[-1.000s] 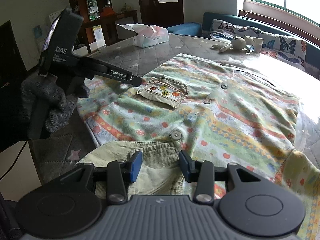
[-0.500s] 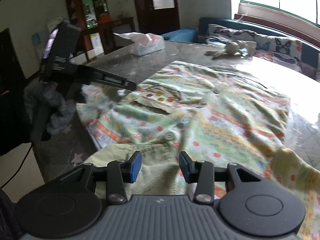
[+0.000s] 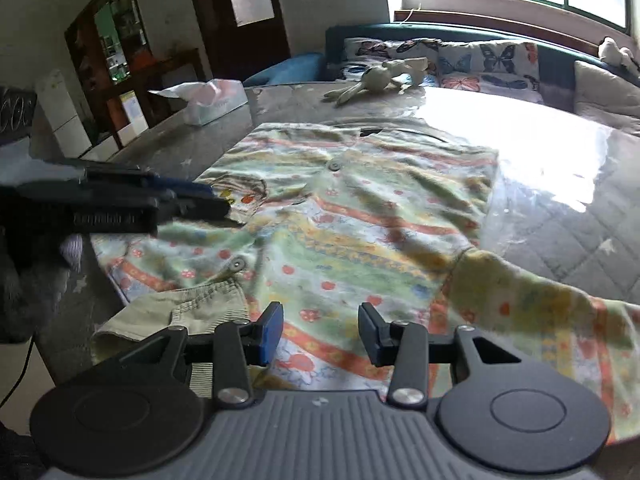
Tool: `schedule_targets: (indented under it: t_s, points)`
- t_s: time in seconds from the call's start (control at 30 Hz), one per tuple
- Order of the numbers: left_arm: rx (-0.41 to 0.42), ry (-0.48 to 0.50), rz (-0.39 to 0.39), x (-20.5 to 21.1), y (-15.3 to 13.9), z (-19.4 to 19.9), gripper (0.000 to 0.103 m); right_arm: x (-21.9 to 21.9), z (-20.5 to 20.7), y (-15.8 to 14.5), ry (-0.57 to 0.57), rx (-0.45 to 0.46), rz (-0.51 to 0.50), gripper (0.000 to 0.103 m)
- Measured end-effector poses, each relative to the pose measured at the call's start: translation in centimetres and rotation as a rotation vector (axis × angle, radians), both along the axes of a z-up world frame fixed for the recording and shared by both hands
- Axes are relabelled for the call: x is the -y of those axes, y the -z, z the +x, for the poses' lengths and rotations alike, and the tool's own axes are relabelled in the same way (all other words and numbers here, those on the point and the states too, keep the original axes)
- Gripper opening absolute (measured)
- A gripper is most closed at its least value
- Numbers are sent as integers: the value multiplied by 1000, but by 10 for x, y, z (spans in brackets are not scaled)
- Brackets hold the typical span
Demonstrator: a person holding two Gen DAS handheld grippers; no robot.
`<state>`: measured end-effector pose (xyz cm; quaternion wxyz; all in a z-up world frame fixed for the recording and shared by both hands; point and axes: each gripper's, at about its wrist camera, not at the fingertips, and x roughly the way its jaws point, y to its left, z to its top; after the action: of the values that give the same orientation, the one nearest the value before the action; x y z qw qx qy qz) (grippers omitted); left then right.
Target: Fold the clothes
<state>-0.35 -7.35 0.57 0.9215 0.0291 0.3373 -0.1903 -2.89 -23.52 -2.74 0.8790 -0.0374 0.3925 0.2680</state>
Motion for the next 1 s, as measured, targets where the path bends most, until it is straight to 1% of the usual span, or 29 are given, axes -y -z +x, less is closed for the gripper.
schedule_targets:
  t_s: [0.1,0.2,0.33,0.5,0.7,0.73,0.77,1.0]
  points:
    - [1,81,23,18,7,-4,33,3,7,-2,15,9,-36,41]
    - [-7,160,37,32,13,-12,33,3,22,-4,28,20,-45,41]
    - [-15,227,48,39,21,-20,33,4,42,-6,45,35,-58,41]
    - [-31,268,59,42,28,-25,33,5,67,-9,67,53,-74,40]
    - [-42,290,55,42,31,-26,34,6,100,2,99,44,-92,39]
    - [-43,293,56,42,31,-26,34,6,106,3,104,42,-95,38]
    - [-44,297,56,42,31,-26,34,6,111,5,109,40,-97,34]
    - [-50,312,49,41,32,-24,35,8,150,18,146,26,-118,29]
